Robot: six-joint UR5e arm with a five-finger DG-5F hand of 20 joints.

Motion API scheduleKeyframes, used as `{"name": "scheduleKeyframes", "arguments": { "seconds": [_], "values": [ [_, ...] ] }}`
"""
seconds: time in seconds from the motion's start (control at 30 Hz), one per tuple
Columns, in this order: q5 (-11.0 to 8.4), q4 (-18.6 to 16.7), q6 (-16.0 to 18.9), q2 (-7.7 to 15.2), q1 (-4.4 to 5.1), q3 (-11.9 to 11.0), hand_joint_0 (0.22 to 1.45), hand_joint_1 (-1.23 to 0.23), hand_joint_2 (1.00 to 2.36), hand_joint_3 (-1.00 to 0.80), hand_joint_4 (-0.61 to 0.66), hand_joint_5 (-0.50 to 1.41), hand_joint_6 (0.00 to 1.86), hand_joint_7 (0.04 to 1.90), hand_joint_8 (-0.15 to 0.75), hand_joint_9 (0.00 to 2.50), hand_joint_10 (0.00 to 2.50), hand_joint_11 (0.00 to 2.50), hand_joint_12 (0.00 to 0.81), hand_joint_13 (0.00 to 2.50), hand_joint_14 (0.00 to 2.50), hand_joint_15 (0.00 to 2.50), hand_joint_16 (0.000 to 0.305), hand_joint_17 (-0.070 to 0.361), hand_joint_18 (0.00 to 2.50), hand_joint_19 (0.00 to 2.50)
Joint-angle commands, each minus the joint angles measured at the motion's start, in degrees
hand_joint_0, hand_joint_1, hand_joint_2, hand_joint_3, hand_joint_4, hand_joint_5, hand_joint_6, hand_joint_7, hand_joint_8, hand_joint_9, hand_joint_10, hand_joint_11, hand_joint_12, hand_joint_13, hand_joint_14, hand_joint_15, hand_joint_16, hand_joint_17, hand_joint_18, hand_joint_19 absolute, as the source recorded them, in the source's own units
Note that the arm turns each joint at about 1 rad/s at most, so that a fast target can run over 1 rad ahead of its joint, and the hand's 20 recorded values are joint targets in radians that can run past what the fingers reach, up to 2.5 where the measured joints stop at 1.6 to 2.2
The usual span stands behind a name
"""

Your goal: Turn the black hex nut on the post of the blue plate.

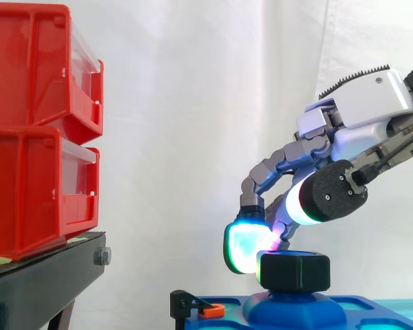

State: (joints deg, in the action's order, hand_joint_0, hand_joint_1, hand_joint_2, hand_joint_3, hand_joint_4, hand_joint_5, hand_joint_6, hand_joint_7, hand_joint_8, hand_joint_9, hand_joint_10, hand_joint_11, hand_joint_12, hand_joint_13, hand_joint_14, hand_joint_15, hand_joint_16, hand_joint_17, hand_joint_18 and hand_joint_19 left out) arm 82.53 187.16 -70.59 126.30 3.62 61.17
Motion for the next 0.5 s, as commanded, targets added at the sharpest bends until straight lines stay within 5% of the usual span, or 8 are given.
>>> {"name": "scheduleKeyframes", "arguments": {
  "seconds": [0.0, 0.2, 0.47],
  "values": [
    [2.11, -0.9, -0.2, 0.0, -1.16, 0.0, 0.51, -0.44, 1.0, -0.5, 0.34, -0.13, 0.5, 0.97, 0.341, 0.76, 0.0, 0.08, 0.401, 0.54, 0.0, 0.05, 0.061, 0.136, 0.33, 0.16],
    [4.57, -3.4, -0.3, 0.0, -2.13, 0.0, 0.51, -0.44, 1.0, -0.5, 0.33, -0.13, 0.5, 0.96, 0.34, 0.76, 0.0, 0.07, 0.401, 0.54, 0.0, 0.06, 0.061, 0.136, 0.33, 0.16],
    [4.13, -6.1, -0.2, 0.0, -1.6, -0.1, 0.51, -0.44, 1.0, -0.5, 0.33, -0.14, 0.5, 0.94, 0.342, 0.77, 0.0, 0.07, 0.4, 0.54, 0.0, 0.06, 0.061, 0.136, 0.34, 0.16]
  ]
}}
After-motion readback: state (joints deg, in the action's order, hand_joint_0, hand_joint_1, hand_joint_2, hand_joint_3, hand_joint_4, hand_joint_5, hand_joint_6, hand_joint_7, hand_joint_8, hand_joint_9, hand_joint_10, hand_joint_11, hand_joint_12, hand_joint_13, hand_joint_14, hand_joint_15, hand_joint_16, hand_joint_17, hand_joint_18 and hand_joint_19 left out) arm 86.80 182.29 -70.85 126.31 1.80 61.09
